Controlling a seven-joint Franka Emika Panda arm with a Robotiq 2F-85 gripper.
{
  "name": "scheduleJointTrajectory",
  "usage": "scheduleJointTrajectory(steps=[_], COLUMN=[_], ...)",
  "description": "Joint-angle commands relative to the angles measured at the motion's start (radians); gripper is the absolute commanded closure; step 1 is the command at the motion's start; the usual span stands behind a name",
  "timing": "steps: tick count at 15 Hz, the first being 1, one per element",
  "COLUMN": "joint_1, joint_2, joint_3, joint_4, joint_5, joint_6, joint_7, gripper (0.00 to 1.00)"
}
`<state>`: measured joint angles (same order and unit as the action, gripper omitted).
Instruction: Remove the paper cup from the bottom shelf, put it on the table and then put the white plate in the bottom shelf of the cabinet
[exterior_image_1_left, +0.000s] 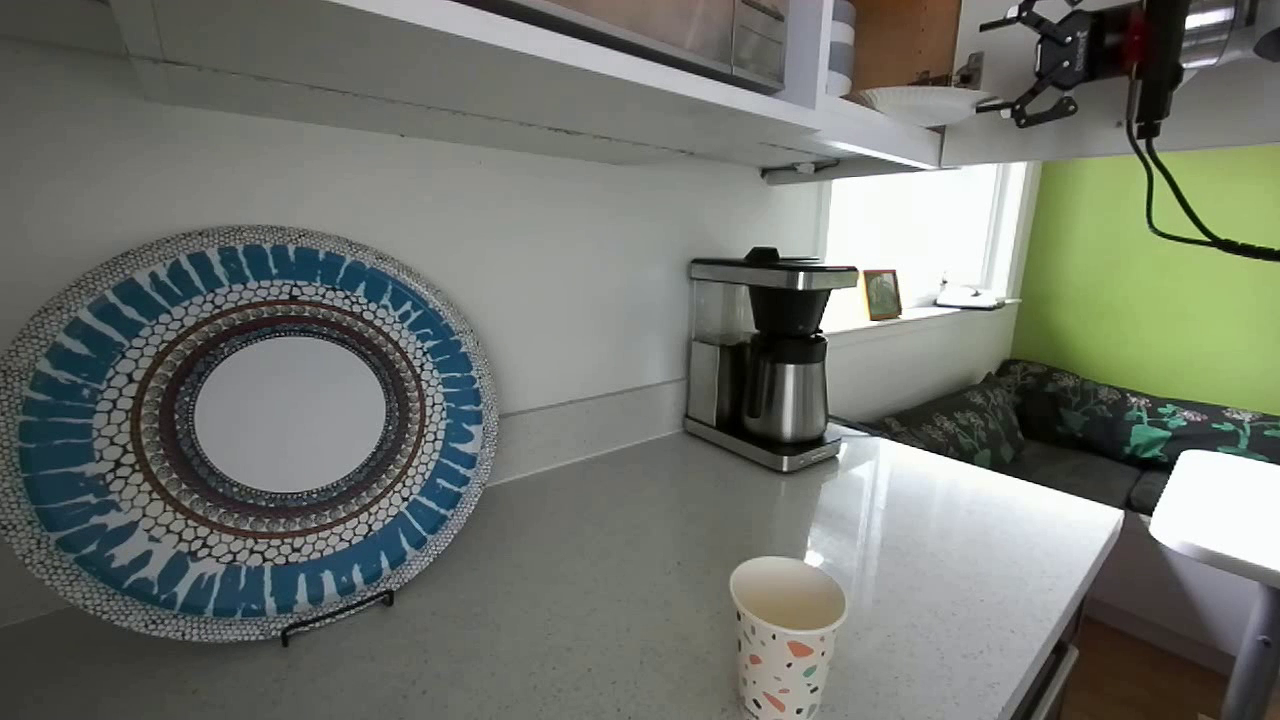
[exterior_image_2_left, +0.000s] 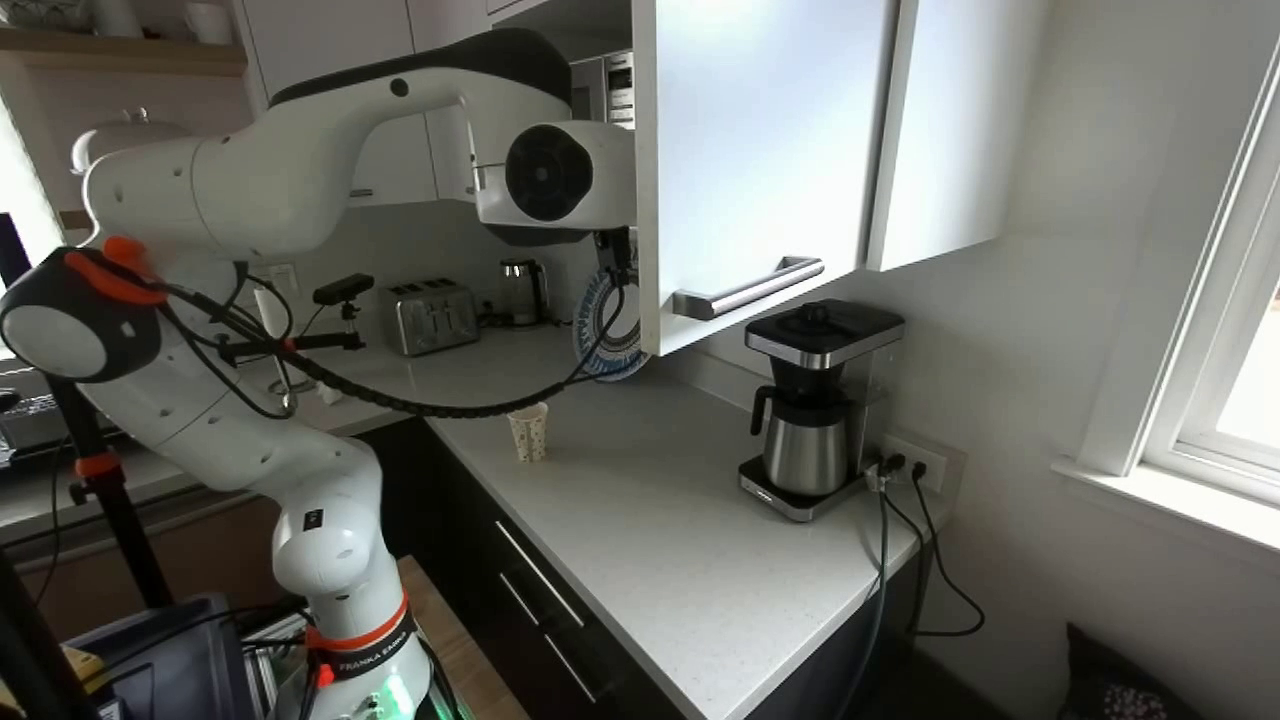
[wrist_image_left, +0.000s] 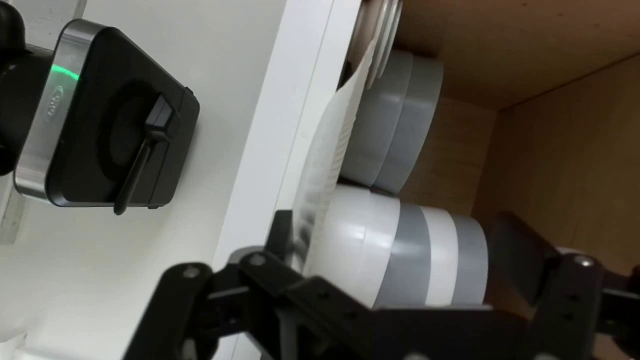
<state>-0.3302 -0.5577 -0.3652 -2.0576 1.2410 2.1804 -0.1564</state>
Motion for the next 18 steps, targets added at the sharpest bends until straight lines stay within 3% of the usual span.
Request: scheduleJointTrajectory(steps=[1,9,13,18], joint_1=[0.022,0.030,0.036,0.054], joint_2=[0.006,0.038,0.076,0.101], joint_3=[0.005,0.045,0.028,-0.003], joint_4=[0.035,0.061,0.078,0.116], joint_5=[0.004,-0.120,-0.166,-0.141], joint_6=[-0.015,-0.041,-0.049,-0.085], joint_7=[-0.028,-0.029,-0.030,-0.055], gripper=[0.00,0.00,0.00,0.00])
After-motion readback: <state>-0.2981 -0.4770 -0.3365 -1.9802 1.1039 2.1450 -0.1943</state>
